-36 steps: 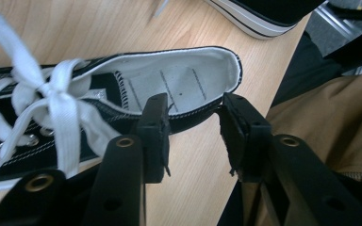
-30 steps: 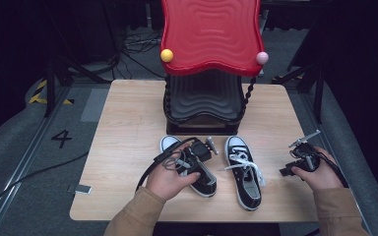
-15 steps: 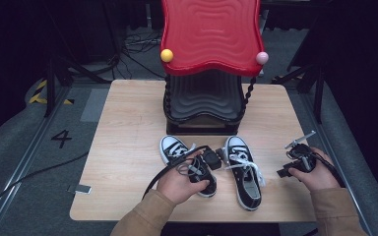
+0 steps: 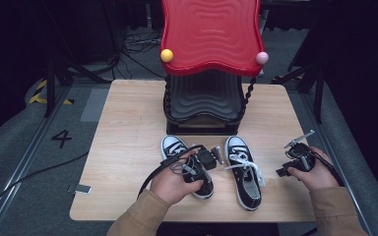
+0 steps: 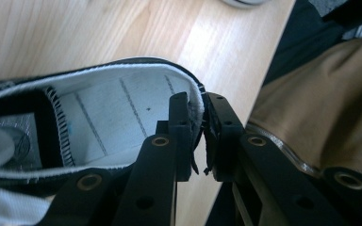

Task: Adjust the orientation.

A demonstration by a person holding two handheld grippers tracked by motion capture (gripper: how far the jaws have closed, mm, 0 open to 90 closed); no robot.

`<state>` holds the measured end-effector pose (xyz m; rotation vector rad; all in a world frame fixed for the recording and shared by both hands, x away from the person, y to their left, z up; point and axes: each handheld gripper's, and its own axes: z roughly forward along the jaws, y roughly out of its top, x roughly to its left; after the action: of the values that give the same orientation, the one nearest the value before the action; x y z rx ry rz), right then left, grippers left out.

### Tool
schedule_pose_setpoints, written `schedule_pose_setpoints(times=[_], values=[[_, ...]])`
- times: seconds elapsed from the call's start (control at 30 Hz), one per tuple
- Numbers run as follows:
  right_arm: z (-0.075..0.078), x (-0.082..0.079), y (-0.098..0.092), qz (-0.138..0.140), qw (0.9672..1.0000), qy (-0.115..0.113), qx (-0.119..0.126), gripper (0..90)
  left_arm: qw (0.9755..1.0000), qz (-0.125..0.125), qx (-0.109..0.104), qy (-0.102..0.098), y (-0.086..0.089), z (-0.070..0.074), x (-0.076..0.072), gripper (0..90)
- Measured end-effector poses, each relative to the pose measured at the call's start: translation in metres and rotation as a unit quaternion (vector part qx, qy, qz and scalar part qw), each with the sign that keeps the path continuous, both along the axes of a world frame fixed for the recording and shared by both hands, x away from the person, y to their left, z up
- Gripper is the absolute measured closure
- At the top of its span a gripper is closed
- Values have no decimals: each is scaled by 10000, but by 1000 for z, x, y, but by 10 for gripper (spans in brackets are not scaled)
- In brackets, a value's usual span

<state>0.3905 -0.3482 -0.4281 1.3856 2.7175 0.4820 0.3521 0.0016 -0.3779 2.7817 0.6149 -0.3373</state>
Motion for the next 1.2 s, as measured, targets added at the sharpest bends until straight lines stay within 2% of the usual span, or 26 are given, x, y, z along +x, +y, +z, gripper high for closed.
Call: schedule_pose_setpoints(times=[0.23,0.43,0.6,0.77,0.83,0.9,0.93,0.97,1.0,1.03,1.07,1.1,1.13,1.17,1.2], values=[[1,7,8,135,9999,9,16,555,9997,214,68,-42,27,13,-13,812],[7,14,6,101,9998,-80,125,554,9989,399,230,62,53,16,-21,813],[9,17,6,91,9998,-65,160,552,9969,591,515,95,73,15,-27,823],[9,18,8,133,9998,-63,158,552,9949,832,494,293,96,14,-23,826],[8,18,8,137,9998,-56,147,551,9929,962,615,340,106,12,-21,826],[8,17,7,129,9998,-57,169,551,9895,1161,793,341,117,11,-20,826],[8,17,6,122,9998,-51,165,550,9868,1282,947,274,123,10,-19,828],[8,17,6,115,9998,-35,176,549,9856,1434,831,324,131,10,-17,828],[7,17,5,101,9998,-23,189,549,9858,1468,732,367,136,10,-16,834],[7,16,5,98,9997,-17,207,549,9870,1442,599,392,139,11,-15,848],[7,16,4,106,9997,-9,215,549,9870,1442,599,392,139,11,-15,899],[7,16,4,106,9997,-9,215,549,9852,1534,730,214,140,12,-15,899],[6,16,4,93,9998,8,199,548,9808,1706,934,149,142,10,-13,898],[6,16,4,93,9998,8,199,548,9782,1773,1079,111,144,7,-11,898],[5,15,4,95,9998,15,198,546,9785,1800,996,172,145,4,-8,898]])
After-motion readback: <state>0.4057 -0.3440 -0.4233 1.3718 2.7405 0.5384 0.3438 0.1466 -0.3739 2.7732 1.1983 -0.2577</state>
